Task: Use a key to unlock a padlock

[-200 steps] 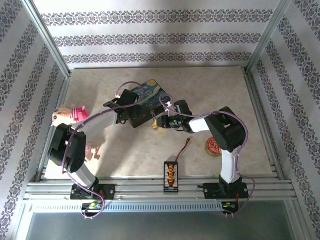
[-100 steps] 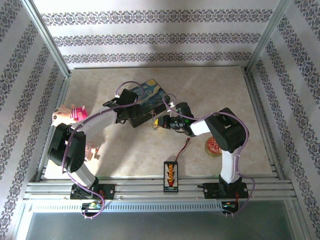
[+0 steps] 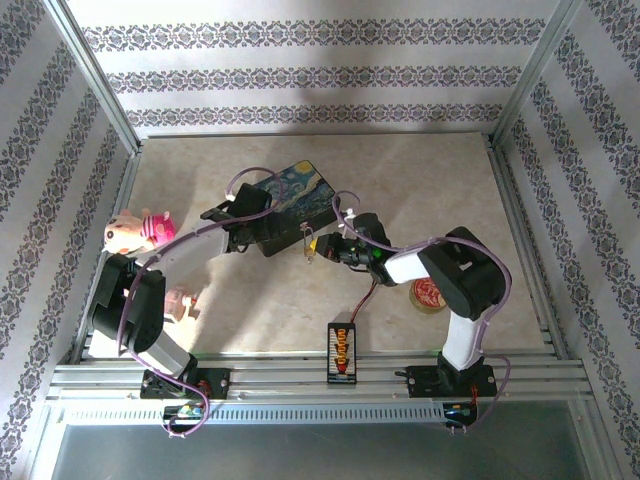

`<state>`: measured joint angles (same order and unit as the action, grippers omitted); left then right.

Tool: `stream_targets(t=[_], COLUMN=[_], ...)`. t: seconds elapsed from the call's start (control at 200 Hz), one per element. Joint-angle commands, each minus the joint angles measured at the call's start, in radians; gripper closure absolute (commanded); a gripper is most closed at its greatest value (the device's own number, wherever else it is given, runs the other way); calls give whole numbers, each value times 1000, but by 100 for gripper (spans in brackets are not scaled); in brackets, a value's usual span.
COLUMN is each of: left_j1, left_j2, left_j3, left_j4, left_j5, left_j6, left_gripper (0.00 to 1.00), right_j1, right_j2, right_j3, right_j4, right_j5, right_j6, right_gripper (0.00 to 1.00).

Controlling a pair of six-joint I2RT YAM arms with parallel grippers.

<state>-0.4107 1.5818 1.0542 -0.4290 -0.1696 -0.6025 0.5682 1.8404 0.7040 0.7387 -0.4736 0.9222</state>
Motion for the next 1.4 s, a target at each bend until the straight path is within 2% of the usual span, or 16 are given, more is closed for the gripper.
stream_targets(t=[0.0,0.29,0.505,0.655,1.204,1.394], left_j1=[19,19,12,2,-5,-16], left_j2=[-17,-25,-90,-131,-83,-66], left_j3=[-37,-38,-65,-94,-93,-77], left_j4=[-103,-95,-44,-18,1,21], left_j5=[-43,-33,48,48,33,42], left_j6=[15,9,-12,-7,10,4], left_gripper=[1,1,1,1,1,1], right_j1=[40,146,146,144,143,163], right_j2=[-56,-96,-71,-46,-90,-113], right_j3=[-40,-137,-181,-157,-81,-44], right_j4=[78,128,187,194,-112,-184], right_j5=[92,185,199,186,294,380], right_j6=[50,107,130,148,23,-8], right_gripper=[100,100,100,100,100,100])
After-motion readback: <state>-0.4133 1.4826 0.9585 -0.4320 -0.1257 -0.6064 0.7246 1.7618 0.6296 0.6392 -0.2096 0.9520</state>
